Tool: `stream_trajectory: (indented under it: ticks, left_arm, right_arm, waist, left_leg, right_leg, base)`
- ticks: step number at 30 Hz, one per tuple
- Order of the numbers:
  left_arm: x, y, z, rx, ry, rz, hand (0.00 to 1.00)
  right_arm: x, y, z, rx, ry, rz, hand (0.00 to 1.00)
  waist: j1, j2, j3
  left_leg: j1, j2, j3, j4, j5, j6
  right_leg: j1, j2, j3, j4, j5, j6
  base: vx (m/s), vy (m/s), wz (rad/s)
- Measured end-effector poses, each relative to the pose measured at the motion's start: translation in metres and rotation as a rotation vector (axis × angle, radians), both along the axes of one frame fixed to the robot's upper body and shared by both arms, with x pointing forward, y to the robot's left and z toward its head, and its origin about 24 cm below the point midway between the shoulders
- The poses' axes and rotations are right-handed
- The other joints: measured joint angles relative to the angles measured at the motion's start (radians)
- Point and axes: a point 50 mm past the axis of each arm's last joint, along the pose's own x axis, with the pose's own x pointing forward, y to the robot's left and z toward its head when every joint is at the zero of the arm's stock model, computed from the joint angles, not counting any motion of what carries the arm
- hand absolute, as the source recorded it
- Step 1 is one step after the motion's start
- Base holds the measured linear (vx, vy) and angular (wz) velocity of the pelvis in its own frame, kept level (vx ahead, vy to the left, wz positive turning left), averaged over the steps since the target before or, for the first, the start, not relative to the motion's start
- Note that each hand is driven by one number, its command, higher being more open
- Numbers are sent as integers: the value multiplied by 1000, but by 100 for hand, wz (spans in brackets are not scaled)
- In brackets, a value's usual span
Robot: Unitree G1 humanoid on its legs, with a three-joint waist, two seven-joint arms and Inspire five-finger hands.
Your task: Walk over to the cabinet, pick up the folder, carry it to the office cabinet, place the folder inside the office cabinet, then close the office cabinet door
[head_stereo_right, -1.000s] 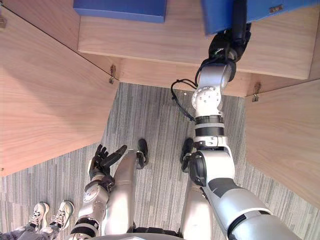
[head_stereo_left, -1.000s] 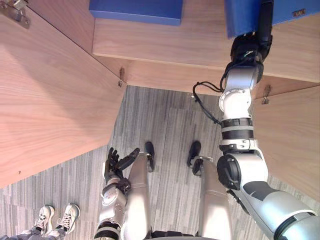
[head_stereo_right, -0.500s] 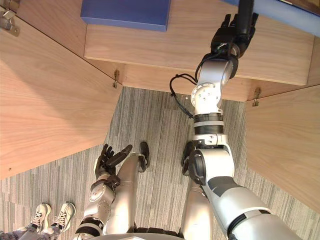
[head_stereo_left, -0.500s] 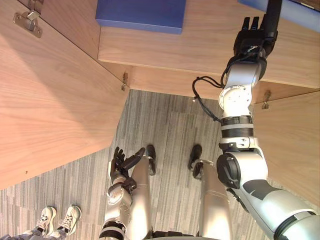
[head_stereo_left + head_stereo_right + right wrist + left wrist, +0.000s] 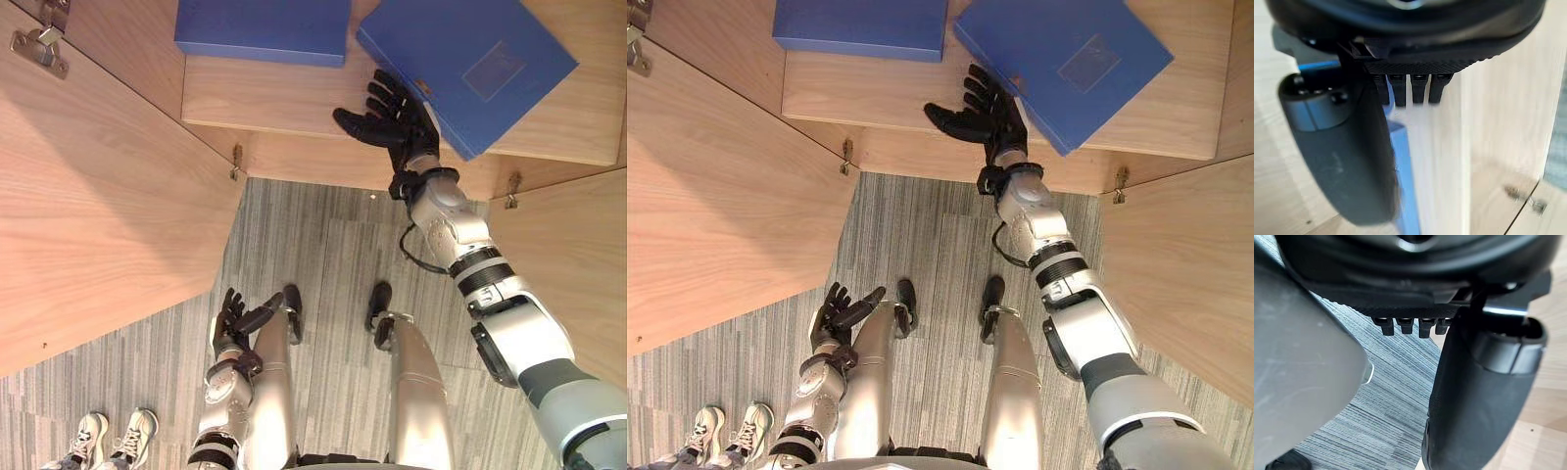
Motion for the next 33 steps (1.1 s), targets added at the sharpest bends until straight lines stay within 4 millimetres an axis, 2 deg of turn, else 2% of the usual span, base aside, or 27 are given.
stream_trajectory:
  ticks: [6, 12, 15, 16, 19, 26, 29, 33]
  left_arm:
    - [2, 0, -2, -12, 10, -2, 100]
    - [4, 3, 0, -6, 4, 1, 100]
    - [4, 3, 0, -5, 4, 4, 100]
    - [4, 3, 1, -2, -2, 6, 100]
    - [6, 6, 4, 11, -14, 24, 100]
    - [9, 6, 9, 5, -41, 31, 100]
    - [9, 6, 10, -8, -51, 29, 100]
    - [10, 5, 11, -13, -65, 8, 100]
  right_arm:
    - [1, -12, -20, -6, 69, -40, 0]
    - [1, -23, -17, -57, 52, -138, 0]
    - [1, -23, -14, -197, 17, -170, 0]
    - [1, -22, -12, -256, -3, -193, 0]
    - [0, -21, -1, -285, -50, -213, 0]
    - [3, -25, 17, -221, -56, -211, 0]
    - [4, -34, 25, -151, -30, -156, 0]
    - [2, -45, 40, -192, -45, -99, 0]
  waist:
    - [0, -1, 0]
    - [-1, -1, 0]
    - [-5, -1, 0]
    - [-4, -6, -4]
    - [-7, -9, -5]
    - [-11, -9, -5]
    - [-11, -10, -5]
    - [-15, -13, -3]
  left_leg:
    - [-6, 2, 1, 1, 0, 0]
    - [-34, 4, 2, -2, 1, 1]
    - [-38, 3, 4, -7, 2, 3]
    - [-48, 2, 6, -8, 4, 5]
    - [-79, -1, 6, -14, 18, 10]
    - [-110, -14, 4, -35, 53, 16]
    - [-113, -14, 4, -38, 59, 17]
    - [-119, -13, 4, -39, 60, 17]
  right_leg:
    - [-5, 2, 0, -7, 2, -1]
    - [-32, 4, 0, -10, 9, 0]
    - [-34, 4, 1, -24, 17, 3]
    - [-44, 4, 3, -25, 20, 4]
    - [-71, 3, 1, -37, 37, 2]
    - [-98, -7, -7, -58, 63, -4]
    - [-100, -10, -15, -60, 68, -5]
    - [-105, -10, -18, -60, 69, -4]
  base:
    - [0, 0, 0]
    - [-2, -6, -1]
    - [0, 0, 0]
    - [-31, -11, -1]
    - [-48, -13, 1]
    - [-65, -16, 5]
    - [-46, -14, 3]
    - [0, 0, 0]
